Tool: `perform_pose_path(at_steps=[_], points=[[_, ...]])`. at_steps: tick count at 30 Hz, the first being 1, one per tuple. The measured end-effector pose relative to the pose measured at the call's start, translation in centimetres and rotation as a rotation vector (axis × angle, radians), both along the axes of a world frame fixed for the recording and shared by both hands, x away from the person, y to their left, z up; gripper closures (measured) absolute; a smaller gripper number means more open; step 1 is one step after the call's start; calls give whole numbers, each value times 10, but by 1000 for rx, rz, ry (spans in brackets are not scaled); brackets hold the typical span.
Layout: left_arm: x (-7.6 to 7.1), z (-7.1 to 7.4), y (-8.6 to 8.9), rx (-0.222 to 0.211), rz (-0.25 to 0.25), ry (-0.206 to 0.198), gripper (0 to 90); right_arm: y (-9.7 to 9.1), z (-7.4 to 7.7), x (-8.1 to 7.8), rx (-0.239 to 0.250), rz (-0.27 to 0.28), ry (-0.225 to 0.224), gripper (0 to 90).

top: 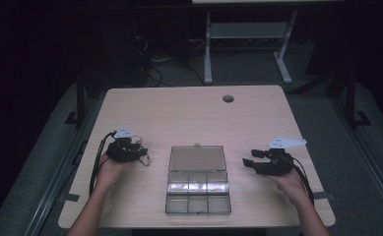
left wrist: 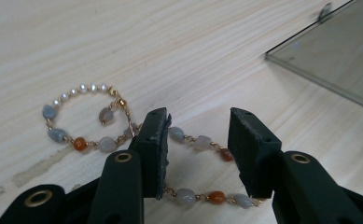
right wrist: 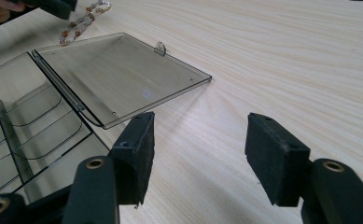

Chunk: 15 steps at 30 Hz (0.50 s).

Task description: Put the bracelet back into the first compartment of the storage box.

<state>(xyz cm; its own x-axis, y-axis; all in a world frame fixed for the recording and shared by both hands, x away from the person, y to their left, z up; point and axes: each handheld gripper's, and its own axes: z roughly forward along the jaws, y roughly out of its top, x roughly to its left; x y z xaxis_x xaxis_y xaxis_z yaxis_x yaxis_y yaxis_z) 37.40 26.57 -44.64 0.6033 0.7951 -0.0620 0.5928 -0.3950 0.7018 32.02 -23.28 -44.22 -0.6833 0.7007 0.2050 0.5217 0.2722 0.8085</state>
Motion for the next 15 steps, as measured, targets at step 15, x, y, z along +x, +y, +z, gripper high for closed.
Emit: perform_pose_path(at_steps=[15], points=[[7, -14, -11, 66, 40, 34, 641, 0, 0, 1, 5, 4, -2, 423]])
